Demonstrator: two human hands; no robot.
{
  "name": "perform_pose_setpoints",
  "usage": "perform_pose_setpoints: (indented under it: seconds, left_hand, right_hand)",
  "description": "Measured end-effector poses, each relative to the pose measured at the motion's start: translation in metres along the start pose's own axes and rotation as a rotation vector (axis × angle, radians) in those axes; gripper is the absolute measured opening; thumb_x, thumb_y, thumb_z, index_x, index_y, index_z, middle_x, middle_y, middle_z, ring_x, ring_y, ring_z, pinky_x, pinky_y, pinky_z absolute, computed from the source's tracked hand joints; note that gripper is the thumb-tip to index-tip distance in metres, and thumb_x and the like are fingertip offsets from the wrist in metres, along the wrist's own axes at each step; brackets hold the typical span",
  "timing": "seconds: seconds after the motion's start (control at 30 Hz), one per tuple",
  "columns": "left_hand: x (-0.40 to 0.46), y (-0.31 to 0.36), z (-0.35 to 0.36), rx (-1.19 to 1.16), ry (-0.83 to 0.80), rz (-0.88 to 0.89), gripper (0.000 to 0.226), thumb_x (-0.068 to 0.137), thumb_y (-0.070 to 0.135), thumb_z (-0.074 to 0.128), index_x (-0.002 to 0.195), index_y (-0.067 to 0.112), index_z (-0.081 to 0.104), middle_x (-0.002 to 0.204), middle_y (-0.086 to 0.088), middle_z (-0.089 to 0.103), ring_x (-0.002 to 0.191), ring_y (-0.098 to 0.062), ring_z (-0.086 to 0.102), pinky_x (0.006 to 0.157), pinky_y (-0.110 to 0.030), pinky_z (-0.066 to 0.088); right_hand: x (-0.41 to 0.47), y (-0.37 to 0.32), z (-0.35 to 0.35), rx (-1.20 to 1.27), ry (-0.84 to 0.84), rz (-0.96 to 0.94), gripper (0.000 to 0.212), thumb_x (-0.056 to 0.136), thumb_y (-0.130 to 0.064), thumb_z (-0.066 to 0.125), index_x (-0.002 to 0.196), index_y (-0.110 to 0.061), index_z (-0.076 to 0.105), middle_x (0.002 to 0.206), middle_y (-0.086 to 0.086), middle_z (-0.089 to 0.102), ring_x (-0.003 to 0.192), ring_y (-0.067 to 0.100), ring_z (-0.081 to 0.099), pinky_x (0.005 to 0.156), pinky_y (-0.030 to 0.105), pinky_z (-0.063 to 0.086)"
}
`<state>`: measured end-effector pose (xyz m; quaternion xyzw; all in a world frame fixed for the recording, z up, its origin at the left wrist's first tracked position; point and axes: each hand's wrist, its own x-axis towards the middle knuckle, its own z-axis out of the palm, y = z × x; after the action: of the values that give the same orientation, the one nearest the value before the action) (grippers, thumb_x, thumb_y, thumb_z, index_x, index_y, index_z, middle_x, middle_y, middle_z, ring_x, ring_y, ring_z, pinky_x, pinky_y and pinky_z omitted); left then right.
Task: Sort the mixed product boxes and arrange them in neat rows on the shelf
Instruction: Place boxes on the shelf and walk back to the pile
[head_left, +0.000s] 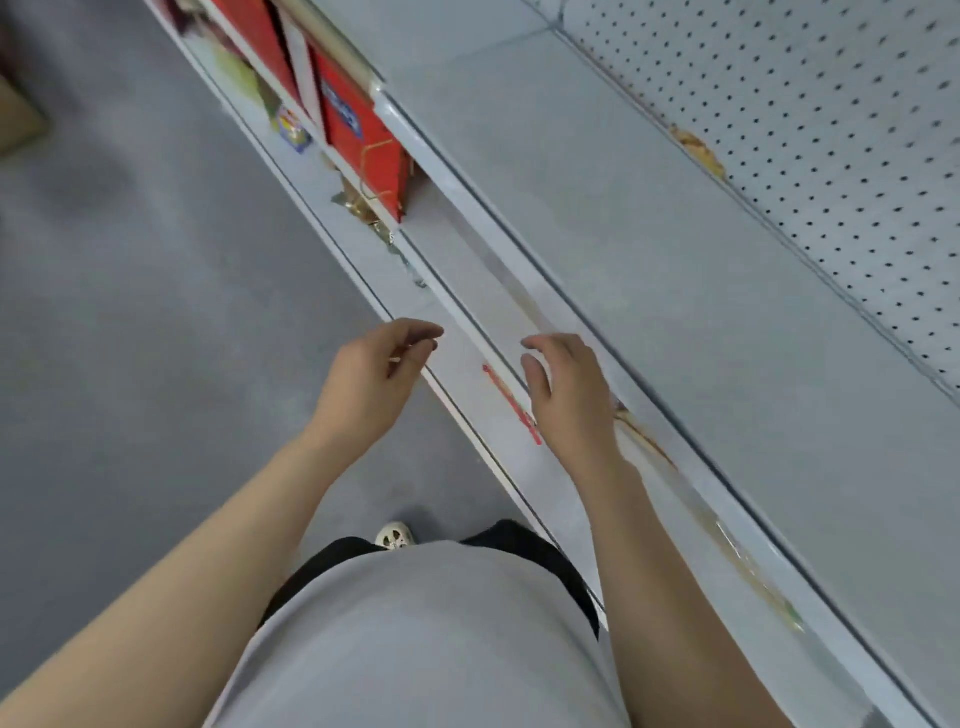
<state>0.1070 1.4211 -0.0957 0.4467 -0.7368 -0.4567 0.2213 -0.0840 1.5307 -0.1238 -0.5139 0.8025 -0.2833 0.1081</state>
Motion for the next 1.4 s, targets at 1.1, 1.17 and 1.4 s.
perform_pose_setpoints:
  seconds: [1.1, 1.17, 1.4]
  left_hand:
    - [0.525, -0.152, -0.365, 0.094, 0.247, -0.110, 0.021, 0.095, 0.021, 0.059, 0.111, 0.031, 0.066, 0.102, 0.019, 0.065, 0.091, 0.001, 0.062, 0.077, -0.011, 0.045]
    - [0.573, -0.159, -0.384, 0.095, 0.211, -0.069, 0.021, 0.095, 0.020, 0.059, 0.113, 0.029, 0.066, 0.102, 0.019, 0.064, 0.089, 0.003, 0.062, 0.073, -0.003, 0.041]
    - [0.739, -0.170, -0.460, 0.086, 0.012, 0.100, 0.023, 0.095, 0.019, 0.058, 0.111, 0.035, 0.063, 0.105, 0.016, 0.064, 0.093, 0.001, 0.061, 0.075, -0.008, 0.045]
  right_hand:
    - [0.645, -0.239, 0.226, 0.008, -0.035, -0.119, 0.026, 0.097, -0.019, 0.054, 0.121, -0.015, 0.062, 0.117, 0.005, 0.063, 0.107, 0.025, 0.056, 0.093, 0.033, 0.040]
    - [0.684, -0.243, 0.231, -0.001, 0.024, -0.080, 0.027, 0.097, -0.019, 0.055, 0.123, -0.014, 0.062, 0.118, 0.006, 0.063, 0.108, 0.025, 0.056, 0.094, 0.034, 0.041]
    - [0.828, -0.285, 0.234, -0.006, 0.289, 0.048, 0.033, 0.094, -0.019, 0.055, 0.125, -0.011, 0.059, 0.117, 0.009, 0.063, 0.107, 0.029, 0.056, 0.091, 0.035, 0.041]
